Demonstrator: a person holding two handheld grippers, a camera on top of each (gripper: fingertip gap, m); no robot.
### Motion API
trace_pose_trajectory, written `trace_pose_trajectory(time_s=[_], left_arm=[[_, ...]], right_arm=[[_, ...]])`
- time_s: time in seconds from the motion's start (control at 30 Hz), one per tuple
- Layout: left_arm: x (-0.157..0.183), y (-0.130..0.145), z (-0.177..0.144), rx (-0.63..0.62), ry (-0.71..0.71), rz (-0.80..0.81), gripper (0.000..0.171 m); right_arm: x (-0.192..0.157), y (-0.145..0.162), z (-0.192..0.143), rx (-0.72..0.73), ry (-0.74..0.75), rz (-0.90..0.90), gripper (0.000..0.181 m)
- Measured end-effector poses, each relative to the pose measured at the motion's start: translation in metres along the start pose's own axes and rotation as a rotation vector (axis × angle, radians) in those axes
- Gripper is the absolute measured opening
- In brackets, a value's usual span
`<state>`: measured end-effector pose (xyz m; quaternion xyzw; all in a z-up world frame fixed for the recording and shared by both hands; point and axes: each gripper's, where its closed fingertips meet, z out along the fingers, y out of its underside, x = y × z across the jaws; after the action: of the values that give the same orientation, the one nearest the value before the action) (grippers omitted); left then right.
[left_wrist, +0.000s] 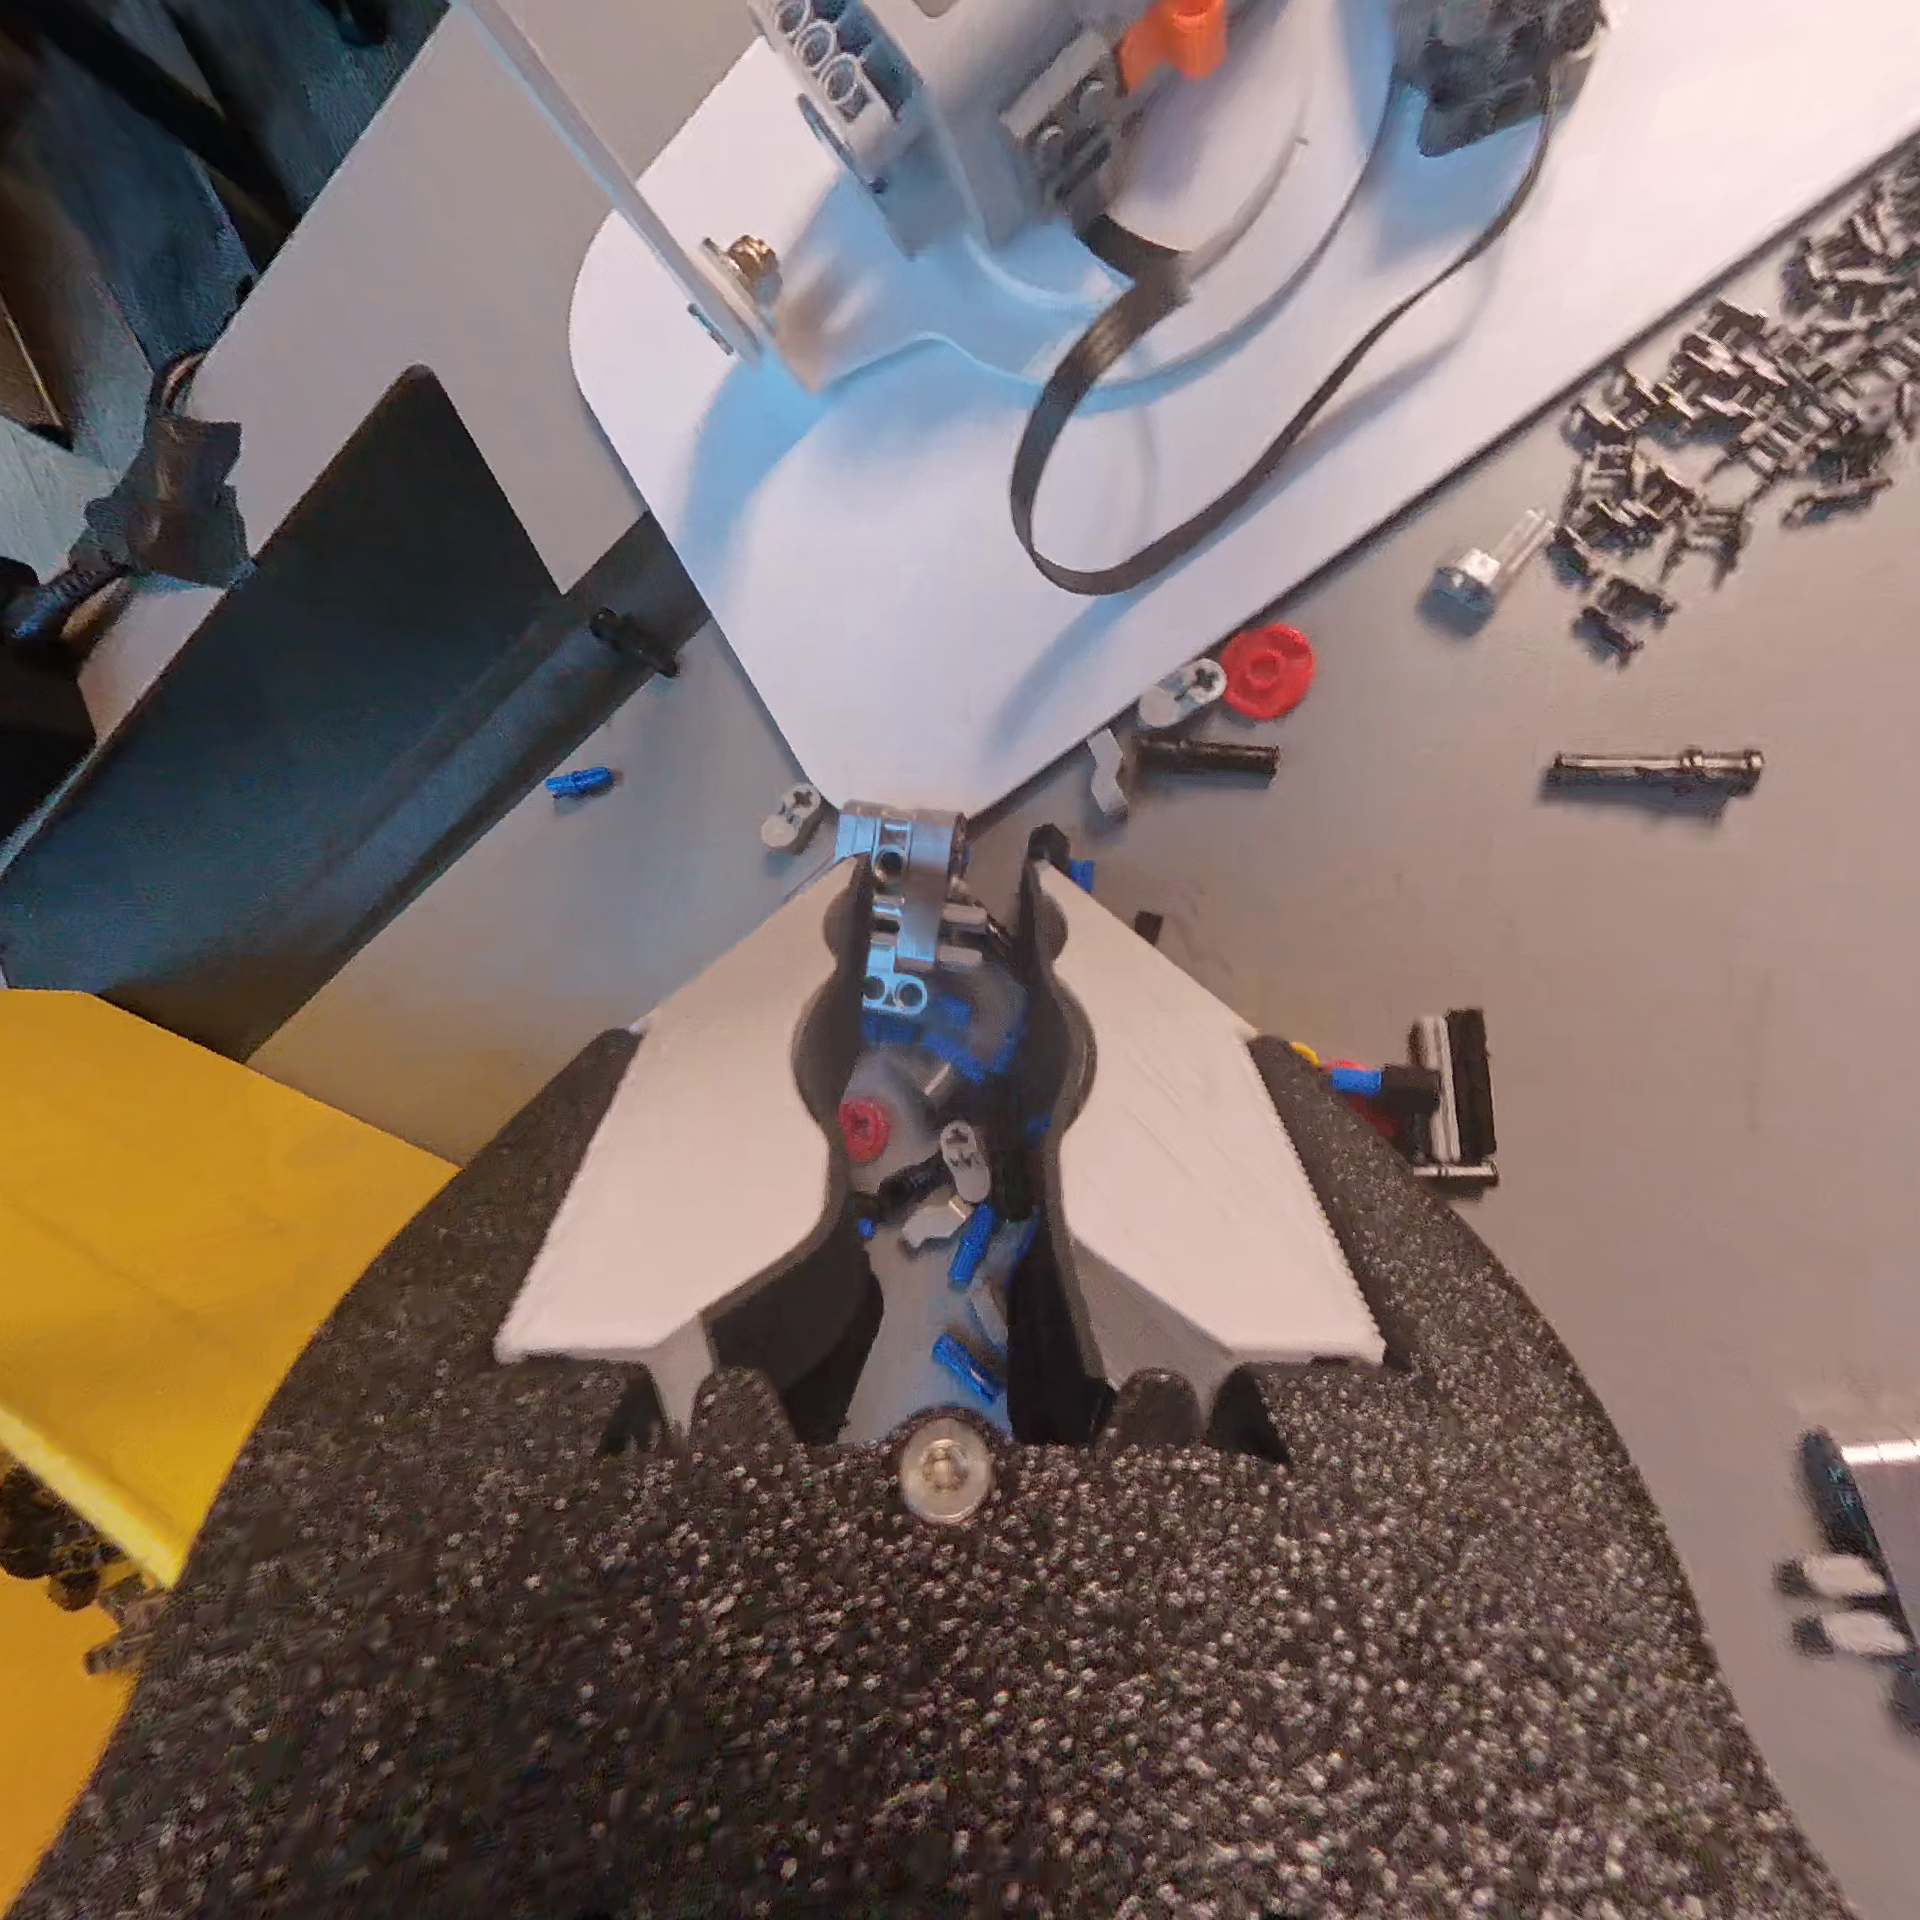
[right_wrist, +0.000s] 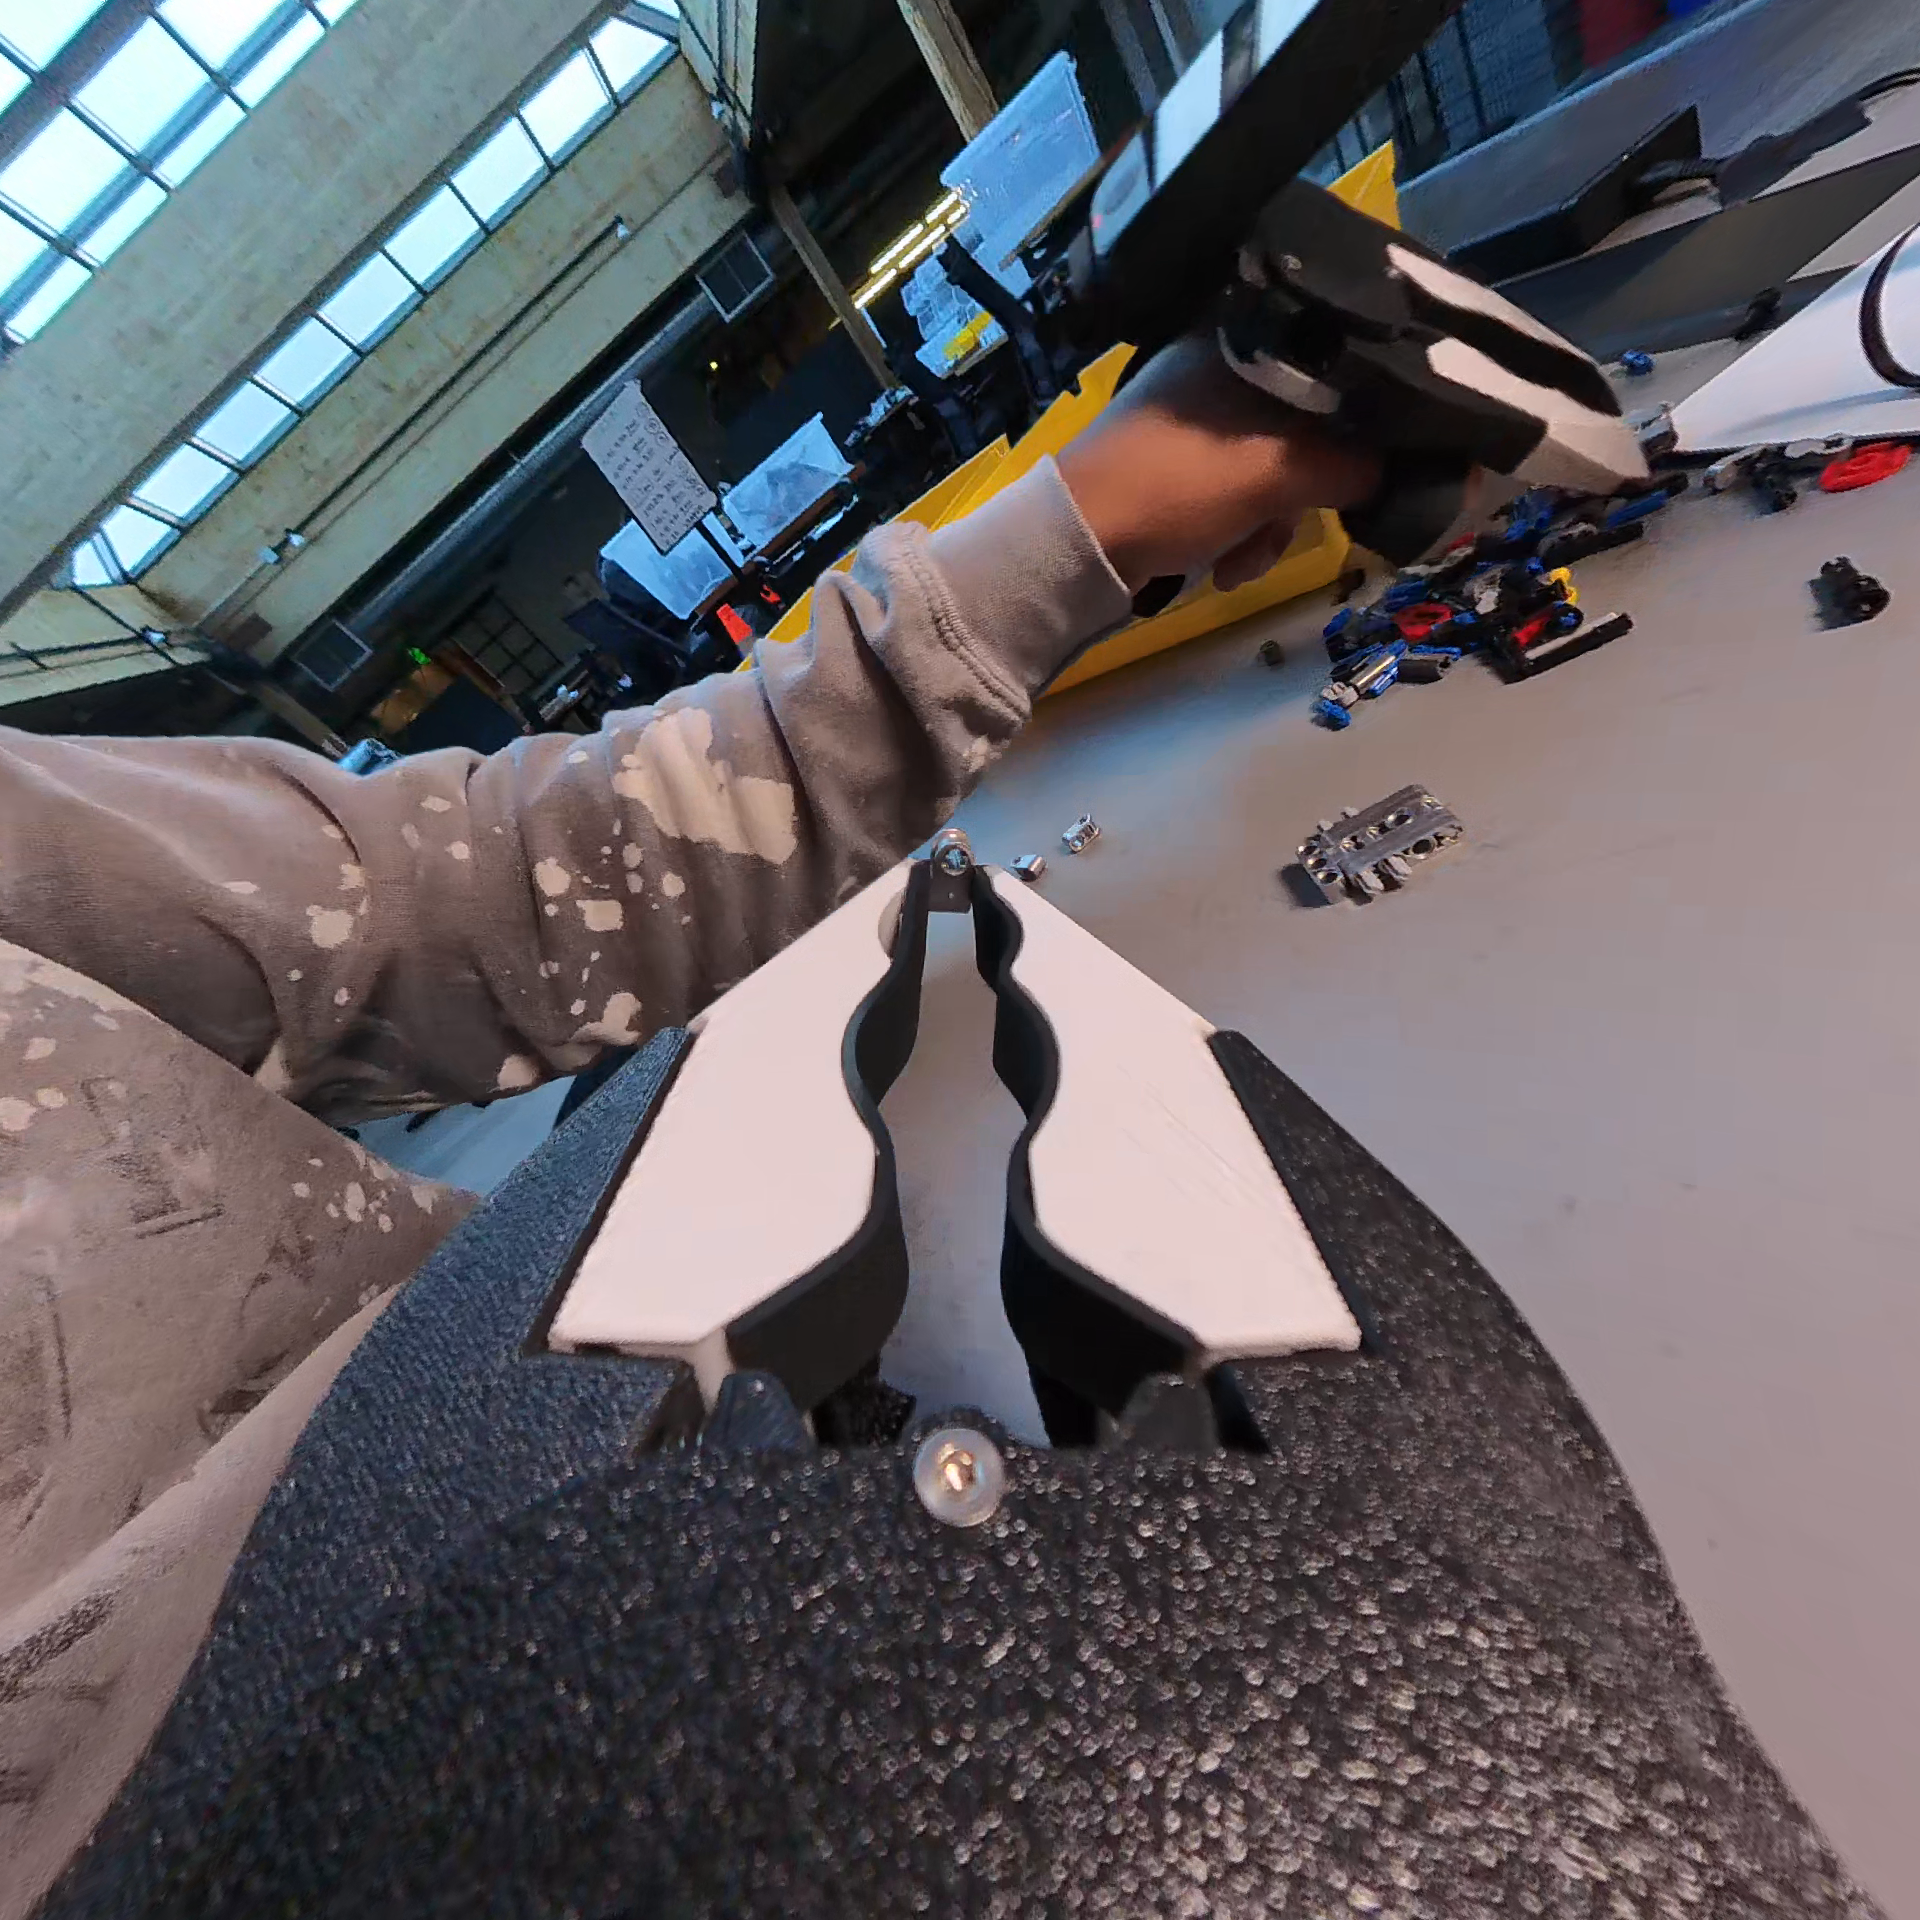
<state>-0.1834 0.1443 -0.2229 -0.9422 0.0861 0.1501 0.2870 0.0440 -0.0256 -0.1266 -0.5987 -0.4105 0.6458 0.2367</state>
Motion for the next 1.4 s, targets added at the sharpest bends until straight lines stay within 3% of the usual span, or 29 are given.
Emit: trace_pose_trajectory(time_s=[0.27, 0.6, 0.97, 1.4], left_arm=[[-0.006, -0.005, 0.007, -0.050, 0.101, -0.175, 0.030], [-0.006, -0.001, 0.008, -0.131, 0.118, -0.241, 0.032], [-0.010, 0.006, -0.004, -0.233, 0.111, -0.106, 0.031], [0.002, 0.016, -0.007, -0.260, 0.257, 0.050, 0.044]], right_arm=[[-0.013, -0.010, -0.005, 0.040, -0.052, 0.007, 0.007], [-0.022, -0.014, -0.007, 0.056, -0.097, 0.021, 0.007], [-0.030, -0.015, -0.007, 0.058, -0.129, 0.022, 0.007], [-0.031, -0.013, -0.006, 0.049, -0.132, 0.023, 0.007]])
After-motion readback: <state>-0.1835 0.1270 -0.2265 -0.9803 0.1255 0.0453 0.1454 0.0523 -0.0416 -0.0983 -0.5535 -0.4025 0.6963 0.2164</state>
